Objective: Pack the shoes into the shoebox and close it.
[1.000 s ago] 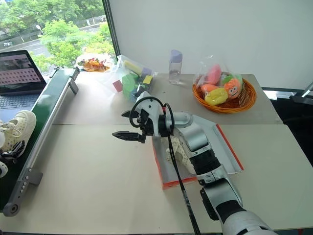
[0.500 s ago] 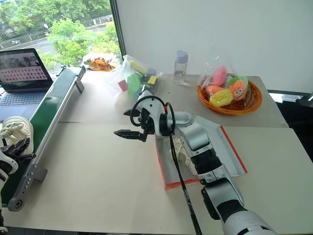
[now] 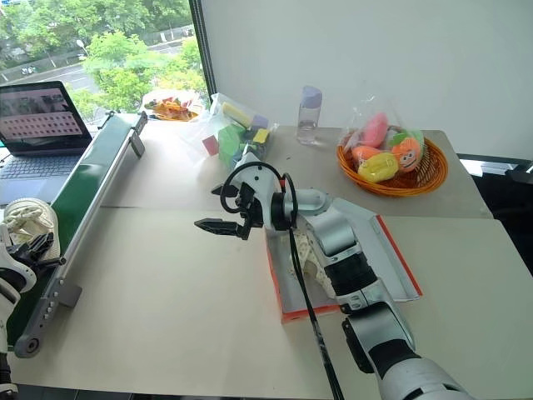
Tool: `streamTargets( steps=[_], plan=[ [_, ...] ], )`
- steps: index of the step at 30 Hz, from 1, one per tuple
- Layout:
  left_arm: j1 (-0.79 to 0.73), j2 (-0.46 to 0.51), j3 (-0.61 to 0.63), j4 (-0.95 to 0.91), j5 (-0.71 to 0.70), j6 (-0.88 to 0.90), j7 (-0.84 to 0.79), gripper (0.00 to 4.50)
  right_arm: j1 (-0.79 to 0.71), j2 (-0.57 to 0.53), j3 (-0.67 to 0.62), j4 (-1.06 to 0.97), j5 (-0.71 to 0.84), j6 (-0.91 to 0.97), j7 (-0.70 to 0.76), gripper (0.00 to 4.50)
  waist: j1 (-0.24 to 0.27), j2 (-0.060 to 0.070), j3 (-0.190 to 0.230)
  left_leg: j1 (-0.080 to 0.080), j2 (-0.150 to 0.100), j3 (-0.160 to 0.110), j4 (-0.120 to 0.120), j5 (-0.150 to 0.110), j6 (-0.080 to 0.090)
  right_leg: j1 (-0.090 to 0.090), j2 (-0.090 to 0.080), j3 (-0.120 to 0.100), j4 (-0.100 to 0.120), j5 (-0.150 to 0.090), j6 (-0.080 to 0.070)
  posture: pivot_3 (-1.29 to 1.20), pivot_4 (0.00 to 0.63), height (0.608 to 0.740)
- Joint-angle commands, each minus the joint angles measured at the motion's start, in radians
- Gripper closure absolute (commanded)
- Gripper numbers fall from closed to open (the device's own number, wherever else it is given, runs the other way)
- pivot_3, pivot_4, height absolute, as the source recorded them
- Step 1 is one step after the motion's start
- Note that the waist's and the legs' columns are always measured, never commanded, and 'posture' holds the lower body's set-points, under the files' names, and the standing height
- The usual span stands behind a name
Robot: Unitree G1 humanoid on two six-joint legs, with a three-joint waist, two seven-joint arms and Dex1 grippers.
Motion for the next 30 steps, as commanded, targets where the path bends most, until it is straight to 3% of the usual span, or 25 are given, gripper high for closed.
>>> streamTargets(
  steps=[1,10,14,22,26,30],
  plan=[
    [-0.001,-0.011,-0.013,-0.072,-0.032,0.034,-0.003,4.49,-0.027,-0.001,-0.014,-0.026,0.007,-0.018,0.0,0.0,0.002,0.0,0.0,0.0,0.0,0.0,0.0,0.0,0.0,0.0,0.0,0.0,0.0,0.0,0.0,0.0,0.15,0.74],
    [-0.13,-0.021,-0.089,-0.292,-0.087,0.135,0.048,4.49,-0.032,0.01,-0.049,-0.022,0.042,0.008,-0.011,0.0,0.001,-0.006,0.0,-0.003,0.0,0.0,0.001,0.0,0.0,0.0,0.001,-0.002,-0.001,0.0,0.0,0.0,0.15,0.74],
    [-0.221,-0.027,-0.18,-0.378,-0.095,0.191,0.06,4.49,-0.111,0.136,-0.356,0.033,0.396,0.296,-0.17,0.0,-0.016,-0.008,0.001,-0.007,0.0,-0.002,0.001,0.001,-0.001,-0.002,0.001,-0.002,0.0,0.001,0.0,0.0,0.15,0.74],
    [-0.41,-0.16,-0.399,-0.497,-0.131,0.294,0.101,4.49,-0.232,0.109,-0.614,0.323,0.496,0.464,-0.474,0.0,-0.023,-0.008,0.001,-0.006,-0.001,0.002,0.001,0.001,0.0,-0.002,0.002,0.0,-0.001,0.001,0.001,0.0,0.15,0.74],
    [-0.492,-0.292,-0.51,-0.526,-0.161,0.342,0.125,4.49,-0.232,0.103,-0.65,0.354,0.517,0.5,-0.521,0.0,-0.025,-0.008,0.001,-0.008,-0.001,0.003,0.002,0.001,0.0,-0.003,0.002,0.0,-0.001,0.001,0.001,0.0,0.15,0.74],
    [-0.512,-0.342,-0.569,-0.532,-0.153,0.362,0.12,4.49,-0.222,0.102,-0.65,0.356,0.506,0.502,-0.543,0.0,-0.034,-0.008,0.001,-0.009,-0.001,0.003,0.002,0.001,0.0,-0.003,0.002,0.001,-0.001,0.001,0.001,0.0,0.15,0.74]
  ],
)
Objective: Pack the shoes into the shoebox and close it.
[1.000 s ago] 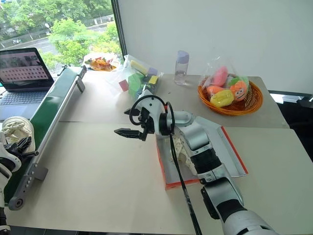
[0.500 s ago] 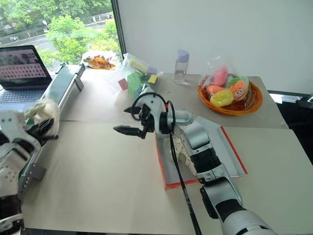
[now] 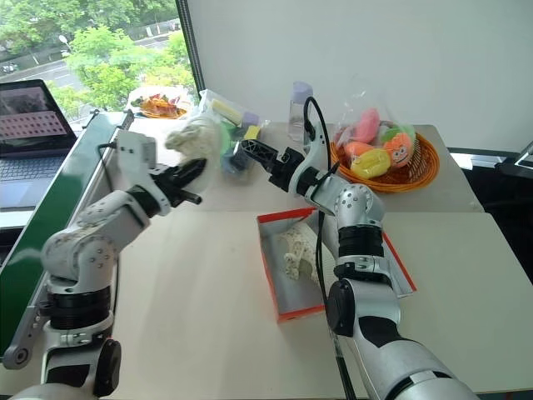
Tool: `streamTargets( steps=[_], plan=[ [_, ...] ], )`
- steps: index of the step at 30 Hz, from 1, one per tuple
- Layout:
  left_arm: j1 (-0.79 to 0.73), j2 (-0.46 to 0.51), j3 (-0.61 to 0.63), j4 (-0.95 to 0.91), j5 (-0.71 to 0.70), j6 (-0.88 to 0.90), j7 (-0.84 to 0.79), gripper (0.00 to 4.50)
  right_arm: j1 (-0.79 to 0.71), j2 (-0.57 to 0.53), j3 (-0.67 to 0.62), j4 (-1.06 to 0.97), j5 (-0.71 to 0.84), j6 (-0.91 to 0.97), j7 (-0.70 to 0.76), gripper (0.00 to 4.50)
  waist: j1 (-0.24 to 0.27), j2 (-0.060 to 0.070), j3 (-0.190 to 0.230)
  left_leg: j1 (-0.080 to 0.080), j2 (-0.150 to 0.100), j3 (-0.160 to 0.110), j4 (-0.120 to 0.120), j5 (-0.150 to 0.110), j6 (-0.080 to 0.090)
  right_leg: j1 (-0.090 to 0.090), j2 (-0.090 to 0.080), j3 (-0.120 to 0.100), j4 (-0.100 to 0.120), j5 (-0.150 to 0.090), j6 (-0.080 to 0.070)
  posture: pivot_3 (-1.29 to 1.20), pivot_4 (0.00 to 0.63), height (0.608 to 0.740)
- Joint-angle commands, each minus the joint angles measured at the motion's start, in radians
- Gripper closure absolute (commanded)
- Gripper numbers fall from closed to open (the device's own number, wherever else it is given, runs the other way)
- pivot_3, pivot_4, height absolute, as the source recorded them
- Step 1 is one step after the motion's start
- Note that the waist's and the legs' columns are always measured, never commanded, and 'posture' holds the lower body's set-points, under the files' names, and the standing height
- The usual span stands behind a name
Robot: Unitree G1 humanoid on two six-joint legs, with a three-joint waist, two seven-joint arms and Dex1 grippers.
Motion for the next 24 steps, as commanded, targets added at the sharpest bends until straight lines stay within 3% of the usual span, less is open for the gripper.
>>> streamTargets(
  steps=[1,9,14,19,21,24],
  plan=[
    [-0.029,-0.025,-0.011,-0.049,-0.021,0.01,0.003,4.49,-0.027,-0.009,-0.02,-0.016,0.026,0.0,-0.017,0.0,-0.009,0.0,0.0,0.0,0.0,0.0,0.0,0.0,0.0,0.0,0.0,0.001,0.0,0.0,0.0,0.0,0.15,0.74],
    [0.018,-0.133,-0.098,-0.049,-0.026,0.035,0.011,4.49,0.005,-0.032,-0.056,0.031,0.016,-0.045,-0.027,0.0,-0.017,0.0,0.0,0.001,0.0,0.0,0.002,0.0,0.001,0.002,0.001,0.001,0.0,0.001,0.002,0.0,0.15,0.74],
    [0.009,-0.136,-0.107,-0.039,-0.018,0.039,-0.008,4.5,0.03,-0.014,-0.047,0.016,0.023,-0.038,-0.023,1.33,-0.02,0.0,0.0,0.0,0.0,0.0,0.002,0.0,0.001,0.001,0.001,0.001,0.0,0.001,0.001,0.0,0.15,0.74],
    [0.009,-0.086,-0.077,-0.018,-0.006,0.04,-0.027,4.5,0.036,-0.016,-0.035,0.015,0.013,-0.042,-0.013,3.18,-0.021,0.001,0.0,0.0,0.0,0.0,0.003,0.0,0.001,0.001,0.002,0.001,0.0,0.001,0.002,0.0,0.15,0.74],
    [0.012,-0.069,-0.064,-0.023,-0.004,0.046,-0.027,4.5,0.032,-0.022,-0.033,0.02,0.007,-0.05,-0.012,3.57,-0.019,0.001,0.0,0.0,0.0,0.0,0.003,0.0,0.001,0.001,0.002,0.001,0.0,0.001,0.002,0.0,0.15,0.74],
    [0.037,-0.041,-0.029,-0.042,-0.038,0.085,-0.036,3.45,0.026,-0.043,-0.009,0.021,-0.029,-0.095,-0.009,3.7,-0.019,0.001,0.0,0.0,0.0,0.0,0.003,0.0,0.001,0.001,0.001,0.001,0.0,0.001,0.002,0.0,0.15,0.74]
  ],
)
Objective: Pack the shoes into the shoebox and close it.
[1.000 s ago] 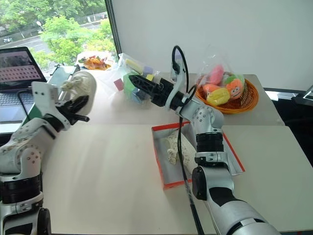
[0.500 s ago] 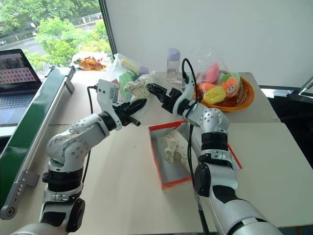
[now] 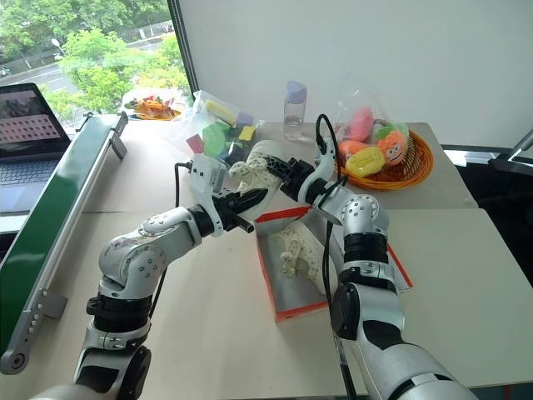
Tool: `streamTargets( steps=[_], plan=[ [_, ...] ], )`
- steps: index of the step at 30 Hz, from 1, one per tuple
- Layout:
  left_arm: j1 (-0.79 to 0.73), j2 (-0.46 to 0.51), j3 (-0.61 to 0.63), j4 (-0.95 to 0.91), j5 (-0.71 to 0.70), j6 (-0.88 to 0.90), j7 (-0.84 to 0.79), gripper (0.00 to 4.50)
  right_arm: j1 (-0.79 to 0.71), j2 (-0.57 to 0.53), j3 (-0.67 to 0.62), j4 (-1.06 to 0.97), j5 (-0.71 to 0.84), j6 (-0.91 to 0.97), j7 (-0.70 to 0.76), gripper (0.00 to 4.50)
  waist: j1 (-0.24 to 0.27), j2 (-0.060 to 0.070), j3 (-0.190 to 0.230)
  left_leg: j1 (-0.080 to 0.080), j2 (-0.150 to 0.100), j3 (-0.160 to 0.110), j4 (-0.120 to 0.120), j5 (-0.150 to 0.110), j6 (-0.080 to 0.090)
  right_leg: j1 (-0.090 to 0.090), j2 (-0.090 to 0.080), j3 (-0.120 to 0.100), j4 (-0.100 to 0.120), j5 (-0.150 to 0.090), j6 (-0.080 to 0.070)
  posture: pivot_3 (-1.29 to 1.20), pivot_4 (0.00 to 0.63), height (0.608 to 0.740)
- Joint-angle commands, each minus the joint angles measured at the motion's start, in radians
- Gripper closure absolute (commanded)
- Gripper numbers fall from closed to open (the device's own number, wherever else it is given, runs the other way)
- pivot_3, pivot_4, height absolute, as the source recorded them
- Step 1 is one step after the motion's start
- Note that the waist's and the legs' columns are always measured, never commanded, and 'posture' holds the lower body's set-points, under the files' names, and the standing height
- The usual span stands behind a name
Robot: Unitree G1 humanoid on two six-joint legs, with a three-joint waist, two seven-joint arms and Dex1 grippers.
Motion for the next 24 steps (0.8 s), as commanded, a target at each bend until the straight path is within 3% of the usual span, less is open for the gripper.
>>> streamTargets(
  steps=[1,5,11,13,17,24],
  plan=[
    [0.009,0.048,0.076,-0.061,-0.034,0.034,-0.007,3.07,-0.02,-0.037,0.022,-0.029,-0.034,-0.063,0.02,3.75,-0.001,0.0,0.0,0.0,0.0,0.0,0.0,0.0,0.0,0.0,0.0,0.0,0.0,0.0,0.0,0.0,0.15,0.74],
    [0.035,0.131,0.153,-0.124,-0.123,0.101,-0.053,1.61,-0.042,-0.105,0.07,-0.063,-0.096,-0.108,0.041,3.88,-0.001,0.0,0.0,0.0,0.0,0.0,0.0,0.0,0.0,0.0,0.0,0.0,0.0,0.0,0.0,0.0,0.15,0.74],
    [0.071,0.275,0.213,-0.142,-0.198,0.134,-0.16,1.59,-0.087,-0.254,0.107,-0.145,-0.091,-0.001,0.104,3.91,0.0,0.002,0.002,0.0,0.0,0.0,0.0,0.0,0.0,0.0,0.0,0.0,0.0,0.0,0.0,0.0,0.15,0.74],
    [0.082,0.311,0.204,-0.124,-0.187,0.118,-0.195,1.59,-0.068,-0.336,0.138,-0.201,-0.043,0.12,0.202,3.91,0.003,0.002,0.002,0.0,0.0,0.0,0.0,0.0,0.0,0.0,0.0,0.0,0.0,0.0,0.0,0.0,0.15,0.74],
    [0.08,0.314,0.163,-0.087,-0.148,0.071,-0.219,1.59,0.002,-0.438,0.194,-0.263,0.002,0.258,0.339,3.91,0.006,0.002,0.002,0.0,0.0,0.0,0.0,0.0,0.0,0.001,0.0,-0.001,-0.001,-0.001,0.001,0.0,0.15,0.74],
    [0.1,0.324,0.127,-0.113,-0.139,0.057,-0.244,1.59,0.124,-0.468,0.335,-0.328,-0.054,0.241,0.452,3.91,-0.003,0.002,0.002,0.001,0.0,0.0,0.001,0.0,0.001,0.001,0.0,0.0,-0.001,0.0,0.001,0.0,0.15,0.74]
  ],
)
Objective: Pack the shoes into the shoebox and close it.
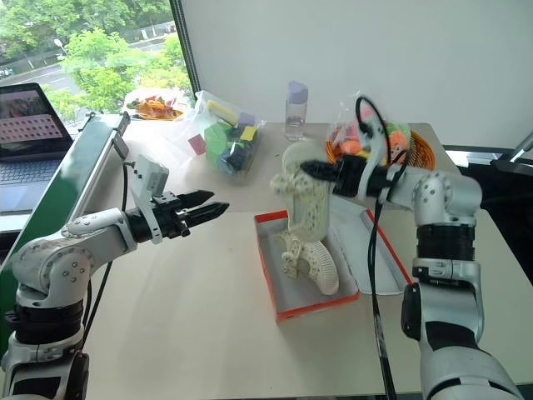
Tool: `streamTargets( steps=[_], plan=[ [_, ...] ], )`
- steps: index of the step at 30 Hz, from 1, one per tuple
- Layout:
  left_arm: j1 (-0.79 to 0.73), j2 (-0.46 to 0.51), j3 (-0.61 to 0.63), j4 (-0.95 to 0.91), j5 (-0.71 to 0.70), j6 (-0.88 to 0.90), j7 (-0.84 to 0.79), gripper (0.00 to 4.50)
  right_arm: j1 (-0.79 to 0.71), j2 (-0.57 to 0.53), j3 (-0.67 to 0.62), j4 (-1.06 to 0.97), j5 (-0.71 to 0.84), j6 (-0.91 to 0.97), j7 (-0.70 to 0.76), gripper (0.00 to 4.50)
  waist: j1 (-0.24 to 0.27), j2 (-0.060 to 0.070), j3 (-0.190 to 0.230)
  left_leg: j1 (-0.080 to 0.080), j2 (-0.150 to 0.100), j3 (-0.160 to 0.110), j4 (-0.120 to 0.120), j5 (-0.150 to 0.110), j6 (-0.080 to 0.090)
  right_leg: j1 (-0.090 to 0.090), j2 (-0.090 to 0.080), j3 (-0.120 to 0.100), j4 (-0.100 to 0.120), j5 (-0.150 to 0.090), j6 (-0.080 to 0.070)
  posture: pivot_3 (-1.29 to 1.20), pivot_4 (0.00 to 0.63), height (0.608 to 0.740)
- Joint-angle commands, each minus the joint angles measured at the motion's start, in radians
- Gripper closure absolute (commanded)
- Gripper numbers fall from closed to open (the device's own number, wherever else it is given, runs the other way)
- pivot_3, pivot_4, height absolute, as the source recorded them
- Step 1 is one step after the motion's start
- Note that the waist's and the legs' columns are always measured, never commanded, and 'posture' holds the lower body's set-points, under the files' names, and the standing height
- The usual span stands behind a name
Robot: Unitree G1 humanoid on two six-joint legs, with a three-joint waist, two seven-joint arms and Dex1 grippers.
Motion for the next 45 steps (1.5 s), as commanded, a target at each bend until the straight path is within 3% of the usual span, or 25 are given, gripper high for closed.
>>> streamTargets(
  steps=[1,11,23,31,36,39,45],
  plan=[
    [0.018,0.033,0.003,-0.043,0.001,-0.015,-0.027,1.59,0.0,-0.013,0.039,-0.037,-0.027,-0.034,0.042,3.91,-0.002,0.0,0.0,0.0,0.0,0.001,0.0,0.0,0.0,-0.001,0.0,0.001,0.0,0.0,0.0,0.0,0.15,0.74],
    [0.176,0.225,0.005,-0.121,0.025,-0.084,-0.197,1.59,0.03,-0.006,0.165,-0.057,-0.088,-0.058,0.138,3.91,0.006,0.0,0.0,0.0,0.0,0.001,0.0,0.0,0.0,-0.001,0.0,0.001,0.0,0.0,0.0,0.0,0.15,0.74],
    [0.192,0.253,0.015,-0.136,0.032,-0.125,-0.237,1.59,0.118,-0.005,0.259,-0.13,-0.138,-0.085,0.152,3.91,0.02,0.0,0.0,0.0,0.0,0.001,0.0,0.0,0.0,-0.001,0.0,0.001,0.0,0.0,0.0,0.0,0.15,0.74],
    [0.178,0.28,0.031,-0.162,0.013,-0.112,-0.253,1.59,0.136,0.053,0.282,0.018,-0.276,-0.221,0.069,3.91,0.02,-0.001,-0.001,0.002,0.0,0.001,0.0,0.0,0.0,0.001,0.0,0.001,0.0,0.0,0.0,0.0,0.15,0.74],
    [0.179,0.282,0.034,-0.167,0.014,-0.112,-0.256,1.59,0.138,0.081,0.259,0.079,-0.313,-0.276,0.04,3.91,0.009,-0.003,-0.002,0.017,0.002,0.002,0.0,0.0,0.0,0.017,0.001,0.001,-0.004,-0.005,0.007,0.0,0.15,0.74],
    [0.176,0.281,0.028,-0.169,0.019,-0.117,-0.258,1.59,0.18,0.077,0.342,0.085,-0.447,-0.412,-0.037,3.91,0.007,-0.004,-0.003,0.019,0.005,0.002,0.0,0.0,0.0,0.02,0.001,0.001,-0.005,-0.006,0.004,0.0,0.15,0.74],
    [0.167,0.277,0.017,-0.176,0.024,-0.117,-0.256,1.59,0.259,0.085,0.436,0.016,-0.573,-0.514,-0.093,3.91,0.012,-0.008,-0.006,0.028,0.008,0.002,0.0,-0.005,-0.008,0.031,0.001,0.001,-0.008,-0.008,0.001,0.0,0.15,0.74]
  ],
)
